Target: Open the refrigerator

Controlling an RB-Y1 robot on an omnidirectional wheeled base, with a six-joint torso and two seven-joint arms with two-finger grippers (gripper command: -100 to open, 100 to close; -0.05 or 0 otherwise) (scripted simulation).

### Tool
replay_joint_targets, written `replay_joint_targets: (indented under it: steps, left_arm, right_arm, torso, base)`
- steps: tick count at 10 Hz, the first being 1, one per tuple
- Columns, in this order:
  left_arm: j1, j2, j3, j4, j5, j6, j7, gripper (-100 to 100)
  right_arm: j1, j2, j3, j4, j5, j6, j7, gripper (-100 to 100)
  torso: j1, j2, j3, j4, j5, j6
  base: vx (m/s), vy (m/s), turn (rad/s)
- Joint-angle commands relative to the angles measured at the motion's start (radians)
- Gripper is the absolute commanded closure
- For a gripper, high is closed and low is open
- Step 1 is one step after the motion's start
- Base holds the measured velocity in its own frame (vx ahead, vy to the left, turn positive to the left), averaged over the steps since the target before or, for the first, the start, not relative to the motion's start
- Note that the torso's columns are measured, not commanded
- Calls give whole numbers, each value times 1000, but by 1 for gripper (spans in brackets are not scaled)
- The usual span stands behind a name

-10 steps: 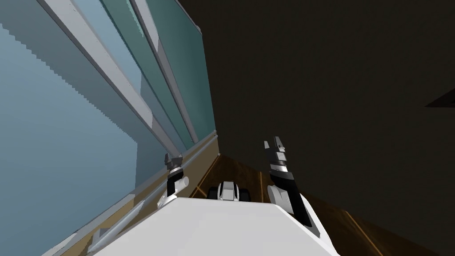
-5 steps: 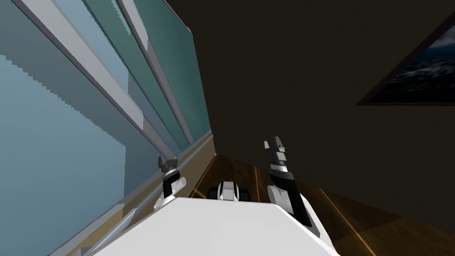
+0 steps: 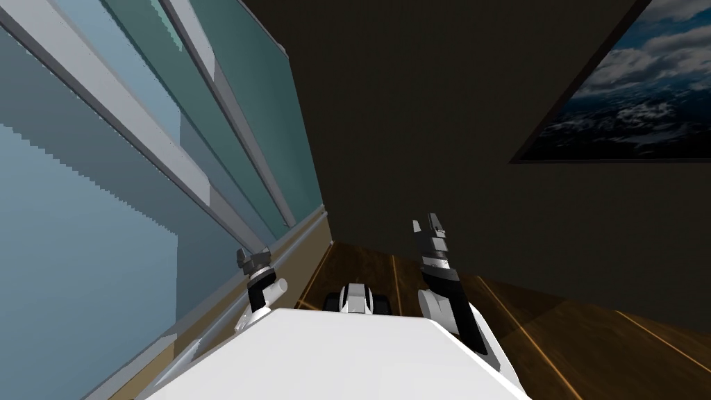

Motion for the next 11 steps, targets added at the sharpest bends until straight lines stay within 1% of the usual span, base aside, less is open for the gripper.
replay_joint_targets:
  steps: [1,2,3,4,5,6,7,8,11]
  left_arm:
    - [1,13,17,-58,5,22,-8,-100]
    - [1,13,17,-58,5,22,-8,-100]
    - [-12,-4,55,-57,-16,31,-17,-100]
    - [-12,-4,82,-57,-16,31,-17,-100]
    - [-12,-4,110,-57,-16,31,-17,-100]
    - [-12,-4,135,-57,-16,31,-17,-100]
    - [-12,-4,135,-57,-16,31,-17,-100]
    - [-12,-4,135,-57,-16,31,-17,-100]
    - [-12,-4,135,-57,-16,31,-17,-100]
  right_arm:
    - [0,0,0,0,0,0,0,0]
    - [0,0,0,0,0,0,0,0]
    - [0,0,0,0,0,0,0,0]
    - [-1,0,0,0,0,0,0,0]
    - [-1,0,0,0,0,0,0,0]
    - [0,0,0,0,0,0,0,0]
    - [0,0,0,0,0,0,0,0]
    - [0,0,0,0,0,0,0,0]
    - [0,0,0,0,0,0,0,0]
  torso:
    - [0,3,1,1,-1,1]
    - [1,2,1,2,-1,2]
    - [-1,3,1,2,-2,2]
    - [-4,4,2,2,-1,11]
    - [-6,0,1,1,0,12]
    - [-9,-4,-3,0,-3,7]
    - [-7,-4,-4,-1,-4,1]
    - [-5,-1,-2,0,-4,0]
    - [-1,3,1,2,-4,4]
  base:
    - [0,-18,14]
    - [0,0,0]
    - [-103,30,-349]
    - [-145,43,-422]
    - [-79,19,-271]
    - [-19,4,-73]
    - [22,-7,24]
    - [27,-15,34]
    - [-5,-3,-3]
